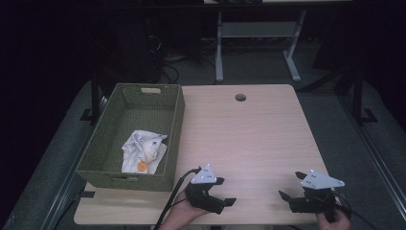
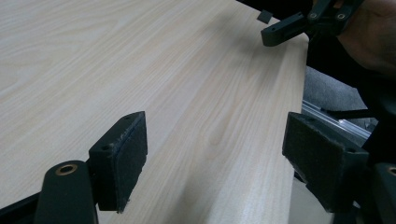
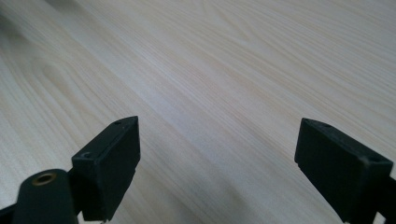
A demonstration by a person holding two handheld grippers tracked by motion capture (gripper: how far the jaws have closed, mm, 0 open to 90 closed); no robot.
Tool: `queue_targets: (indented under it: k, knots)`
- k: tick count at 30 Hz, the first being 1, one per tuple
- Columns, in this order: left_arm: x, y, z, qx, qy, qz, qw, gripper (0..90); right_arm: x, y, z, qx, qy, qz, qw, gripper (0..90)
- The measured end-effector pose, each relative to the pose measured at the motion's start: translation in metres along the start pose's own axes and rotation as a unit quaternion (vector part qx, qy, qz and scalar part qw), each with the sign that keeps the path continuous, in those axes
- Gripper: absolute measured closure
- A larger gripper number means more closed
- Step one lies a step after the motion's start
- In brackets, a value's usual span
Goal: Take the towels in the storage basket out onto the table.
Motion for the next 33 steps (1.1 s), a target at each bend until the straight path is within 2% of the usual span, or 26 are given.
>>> queue_targets:
  k: [6,19,33]
  knots:
    - [-0.0021,-0.0006,-0.0007,0.002,0.006,0.006,1.0000,21.9,-0.0001,0.0001,0.0001,-0.001,-0.001,0.002,1.0000,13.9]
    - [-0.0050,-0.0012,-0.0055,0.008,-0.008,-0.023,0.9997,21.9,-0.0003,0.0009,-0.0009,-0.002,-0.004,0.003,1.0000,13.9]
    - [-0.0062,-0.0013,-0.0079,0.009,-0.008,-0.021,0.9997,21.6,-0.0003,0.0003,-0.0005,-0.003,-0.003,-0.001,1.0000,13.9]
Point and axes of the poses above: each handheld gripper's, and its own axes: z roughly forward along the jaws, x roughly out of its underside, y roughly to its left, the point moved 3 cm from there along z, roughly forward along the jaws, and after that the axes turned 11 degrees about z, right-handed, at the moved point
